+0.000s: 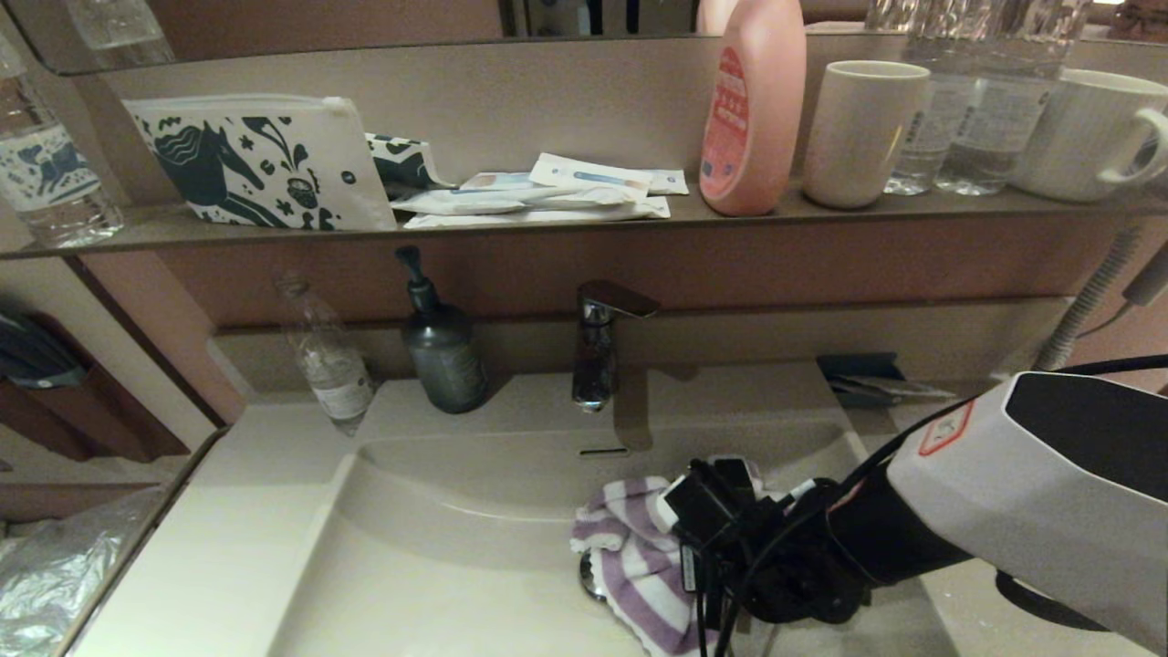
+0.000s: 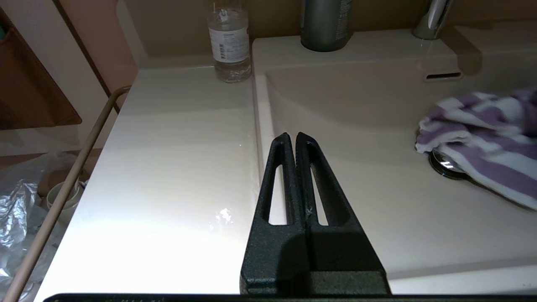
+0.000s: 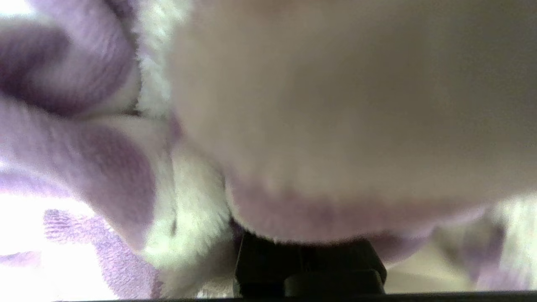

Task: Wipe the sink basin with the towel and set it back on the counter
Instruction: Wipe the sink

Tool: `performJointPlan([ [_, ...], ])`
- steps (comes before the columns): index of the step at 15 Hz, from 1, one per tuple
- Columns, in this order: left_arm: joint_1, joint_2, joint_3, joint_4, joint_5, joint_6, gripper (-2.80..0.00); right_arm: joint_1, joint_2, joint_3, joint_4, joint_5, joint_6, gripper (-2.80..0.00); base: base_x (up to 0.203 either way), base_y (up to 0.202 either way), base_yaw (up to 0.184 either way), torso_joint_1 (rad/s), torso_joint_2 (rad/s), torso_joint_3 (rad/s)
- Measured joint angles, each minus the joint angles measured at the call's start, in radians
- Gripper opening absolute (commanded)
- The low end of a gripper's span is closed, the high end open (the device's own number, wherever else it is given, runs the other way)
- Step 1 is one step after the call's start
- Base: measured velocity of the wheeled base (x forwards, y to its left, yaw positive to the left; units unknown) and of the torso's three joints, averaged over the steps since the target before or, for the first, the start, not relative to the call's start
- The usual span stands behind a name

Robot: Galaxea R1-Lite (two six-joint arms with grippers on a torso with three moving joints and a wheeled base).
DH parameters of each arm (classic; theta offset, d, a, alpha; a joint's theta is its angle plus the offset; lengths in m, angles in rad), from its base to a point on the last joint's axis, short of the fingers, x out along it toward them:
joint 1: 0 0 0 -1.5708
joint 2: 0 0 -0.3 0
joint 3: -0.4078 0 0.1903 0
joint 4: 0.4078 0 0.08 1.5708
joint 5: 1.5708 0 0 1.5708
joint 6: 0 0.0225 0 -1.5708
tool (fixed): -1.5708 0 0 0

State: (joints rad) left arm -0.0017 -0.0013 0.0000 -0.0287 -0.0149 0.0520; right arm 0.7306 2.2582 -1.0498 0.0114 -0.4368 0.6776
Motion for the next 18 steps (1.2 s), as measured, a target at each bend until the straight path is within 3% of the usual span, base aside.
performJointPlan([
  [2, 0.000, 0.000, 0.000, 0.000, 0.000, 0.000, -2.80, 0.021, -0.052, 0.083, 0.065, 0.010, 0.019, -2.80, 0.000, 0.000, 0.000, 0.000, 0.00, 0.000],
  [4, 0.000, 0.000, 0.000, 0.000, 0.000, -0.001, -2.80, 0.057, -0.097, 0.127, 0.120, 0.071, 0.090, -2.80, 0.000, 0.000, 0.000, 0.000, 0.00, 0.000],
  [9, 0.000, 0.000, 0.000, 0.000, 0.000, 0.000, -2.80, 0.206, -0.077, 0.051, 0.231, 0.167, 0.220, -2.80, 0.000, 0.000, 0.000, 0.000, 0.00, 0.000],
  [14, 0.000, 0.000, 0.000, 0.000, 0.000, 0.000, -2.80, 0.284, 0.048, -0.232, 0.311, 0.258, 0.232, -2.80, 0.000, 0.000, 0.000, 0.000, 0.00, 0.000],
  [18, 0.000, 0.000, 0.000, 0.000, 0.000, 0.000, -2.80, 0.319, 0.164, -0.550, 0.390, 0.248, 0.167, -2.80, 0.000, 0.000, 0.000, 0.000, 0.00, 0.000],
])
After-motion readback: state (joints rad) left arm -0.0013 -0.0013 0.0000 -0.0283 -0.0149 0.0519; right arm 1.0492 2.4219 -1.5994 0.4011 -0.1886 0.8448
